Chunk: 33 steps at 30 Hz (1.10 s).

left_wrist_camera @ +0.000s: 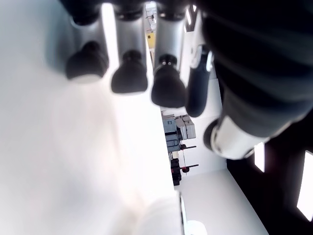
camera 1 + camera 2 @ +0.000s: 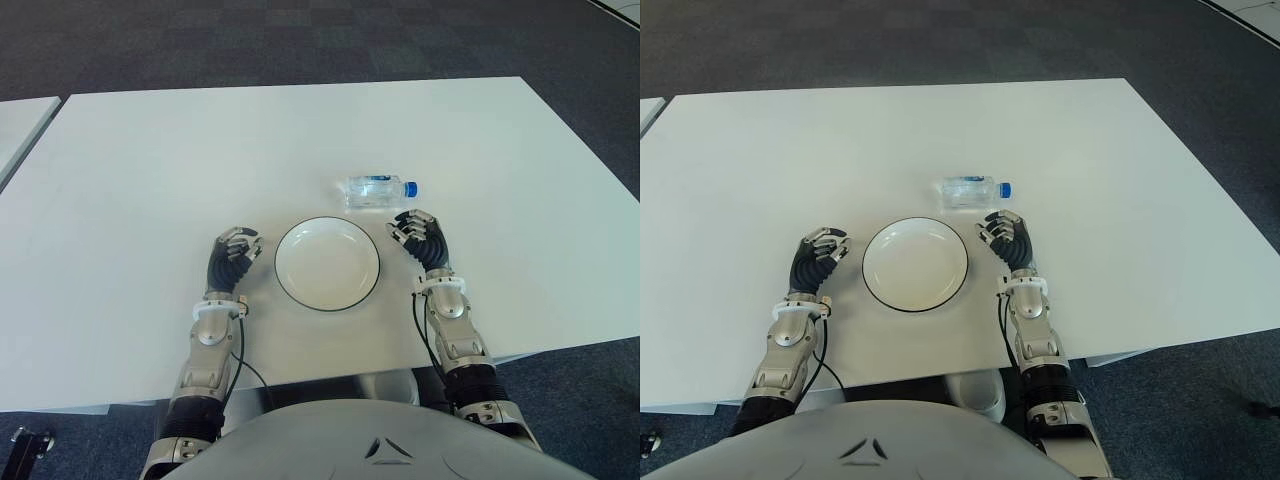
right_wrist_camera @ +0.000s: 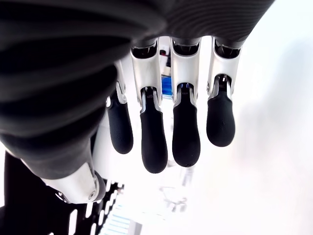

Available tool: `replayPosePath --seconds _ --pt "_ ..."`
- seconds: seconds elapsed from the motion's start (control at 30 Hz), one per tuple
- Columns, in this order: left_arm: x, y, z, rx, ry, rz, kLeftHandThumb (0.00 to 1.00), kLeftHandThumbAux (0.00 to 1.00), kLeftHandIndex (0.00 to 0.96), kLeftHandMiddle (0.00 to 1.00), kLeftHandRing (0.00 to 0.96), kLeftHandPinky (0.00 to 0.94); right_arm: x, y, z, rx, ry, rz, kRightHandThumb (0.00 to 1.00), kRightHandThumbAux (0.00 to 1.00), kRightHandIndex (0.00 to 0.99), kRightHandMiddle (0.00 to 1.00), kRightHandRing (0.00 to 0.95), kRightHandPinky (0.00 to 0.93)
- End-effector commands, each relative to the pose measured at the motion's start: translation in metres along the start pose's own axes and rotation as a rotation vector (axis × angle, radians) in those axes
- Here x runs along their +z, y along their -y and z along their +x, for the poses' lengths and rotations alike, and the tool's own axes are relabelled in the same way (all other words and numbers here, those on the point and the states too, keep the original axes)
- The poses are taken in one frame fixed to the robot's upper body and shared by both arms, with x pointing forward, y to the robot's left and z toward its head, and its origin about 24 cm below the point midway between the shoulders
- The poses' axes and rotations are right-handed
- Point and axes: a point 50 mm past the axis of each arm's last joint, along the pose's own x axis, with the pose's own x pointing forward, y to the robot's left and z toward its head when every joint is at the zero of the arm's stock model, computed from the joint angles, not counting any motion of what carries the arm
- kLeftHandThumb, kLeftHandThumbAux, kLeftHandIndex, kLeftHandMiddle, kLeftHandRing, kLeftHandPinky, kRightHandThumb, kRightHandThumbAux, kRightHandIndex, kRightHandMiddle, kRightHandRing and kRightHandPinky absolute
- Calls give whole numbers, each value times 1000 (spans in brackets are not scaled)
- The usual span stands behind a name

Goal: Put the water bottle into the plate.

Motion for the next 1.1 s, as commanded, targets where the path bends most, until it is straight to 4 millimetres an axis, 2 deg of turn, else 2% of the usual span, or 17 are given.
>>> replayPosePath --seconds 0.03,0.1,0.23,0.33,0.37,0.47,0.67,0.87,1.1 --pt "-17 4 -9 -12 -105 13 716 708 438 816 828 839 16 0 9 -5 67 -43 704 729 428 595 620 649" --pt "-17 5 -10 -11 -106 14 715 708 438 815 827 837 25 2 14 -9 118 -87 703 729 427 600 624 655" --pt "-17 5 -10 -10 -105 15 716 708 439 814 825 832 43 3 24 -4 220 -211 700 728 418 539 570 572" --pt "-17 6 -10 -16 -102 10 716 708 439 815 827 838 50 6 37 13 284 -379 695 726 408 398 409 404" --pt "-17 6 -10 -17 -102 9 716 708 439 815 827 839 51 6 40 15 296 -411 637 682 313 332 350 351" --pt "-17 7 -11 -18 -100 8 716 708 438 816 828 838 55 7 47 19 326 -481 571 607 179 231 253 267" --pt "-17 7 -12 -18 -102 3 716 707 438 809 820 830 65 6 66 27 368 -615 594 469 30 53 75 135" --pt "-18 6 -13 -14 -106 11 717 707 439 810 821 833 71 2 84 39 355 -712 617 344 3 5 7 20" --pt "-18 6 -13 -9 -107 23 718 706 439 815 825 837 75 -2 96 111 285 -795 674 255 0 0 0 1"
